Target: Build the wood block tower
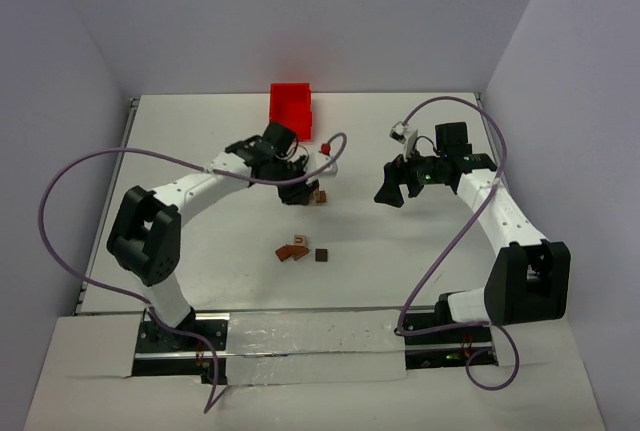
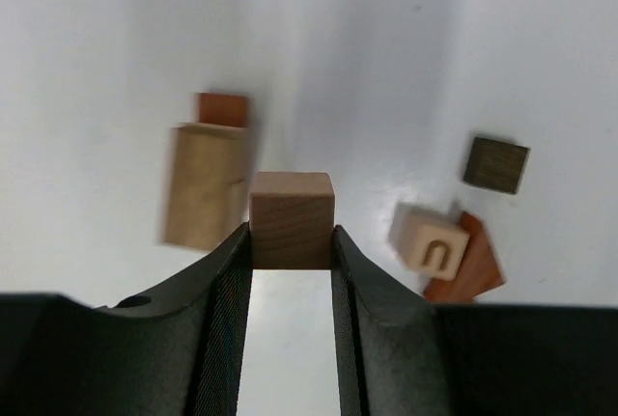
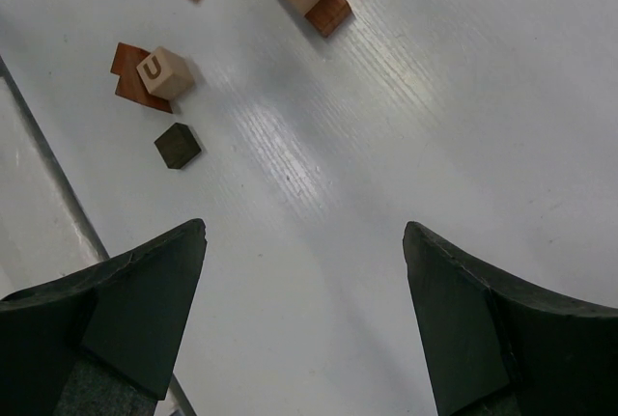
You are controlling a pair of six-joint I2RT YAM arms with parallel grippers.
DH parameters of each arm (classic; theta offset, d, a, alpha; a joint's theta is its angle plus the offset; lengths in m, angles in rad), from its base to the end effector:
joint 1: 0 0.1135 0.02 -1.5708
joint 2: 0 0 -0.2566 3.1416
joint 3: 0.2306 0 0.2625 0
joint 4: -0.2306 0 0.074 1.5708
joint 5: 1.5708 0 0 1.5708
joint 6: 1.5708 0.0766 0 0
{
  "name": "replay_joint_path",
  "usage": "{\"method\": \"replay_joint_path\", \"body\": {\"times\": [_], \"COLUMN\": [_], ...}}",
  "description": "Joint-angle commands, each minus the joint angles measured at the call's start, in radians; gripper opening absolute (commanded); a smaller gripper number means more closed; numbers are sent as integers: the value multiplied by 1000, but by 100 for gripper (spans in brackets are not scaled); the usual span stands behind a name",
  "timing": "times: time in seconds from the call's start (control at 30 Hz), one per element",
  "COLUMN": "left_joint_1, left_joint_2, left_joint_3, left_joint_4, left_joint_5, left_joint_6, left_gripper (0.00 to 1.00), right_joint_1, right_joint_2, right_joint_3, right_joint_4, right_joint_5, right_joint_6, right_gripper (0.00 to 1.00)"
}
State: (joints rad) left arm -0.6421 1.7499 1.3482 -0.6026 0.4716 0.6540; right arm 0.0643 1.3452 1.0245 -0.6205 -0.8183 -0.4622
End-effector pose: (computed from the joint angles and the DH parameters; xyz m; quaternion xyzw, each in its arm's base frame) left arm 0.3001 -0.2679 0.2013 0.6156 0.7049 -0.2227 0.2731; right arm 0.2942 0.0750 0.2379 -0.3459 0.8103 0.3147 0.3532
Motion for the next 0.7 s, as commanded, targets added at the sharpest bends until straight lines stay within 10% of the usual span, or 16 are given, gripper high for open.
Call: {"method": "replay_joint_path", "body": {"times": [0.0,0.67], "left_joint_1": [83,126], "left_joint_2": [20,215], "left_joint_3": [186,347], "left_joint_4": [-195,-275], "left_joint_5": [94,60], "left_joint_6": [180,196], "left_gripper": [12,21], "right_joint_1": [-9,-9], "right_joint_2": [15,28], "right_joint_3": [8,19], "right_joint_4": [25,34], "right_joint_5": [-27,-2], "right_joint_6": [-14,-5], "right_gripper": [89,89]}}
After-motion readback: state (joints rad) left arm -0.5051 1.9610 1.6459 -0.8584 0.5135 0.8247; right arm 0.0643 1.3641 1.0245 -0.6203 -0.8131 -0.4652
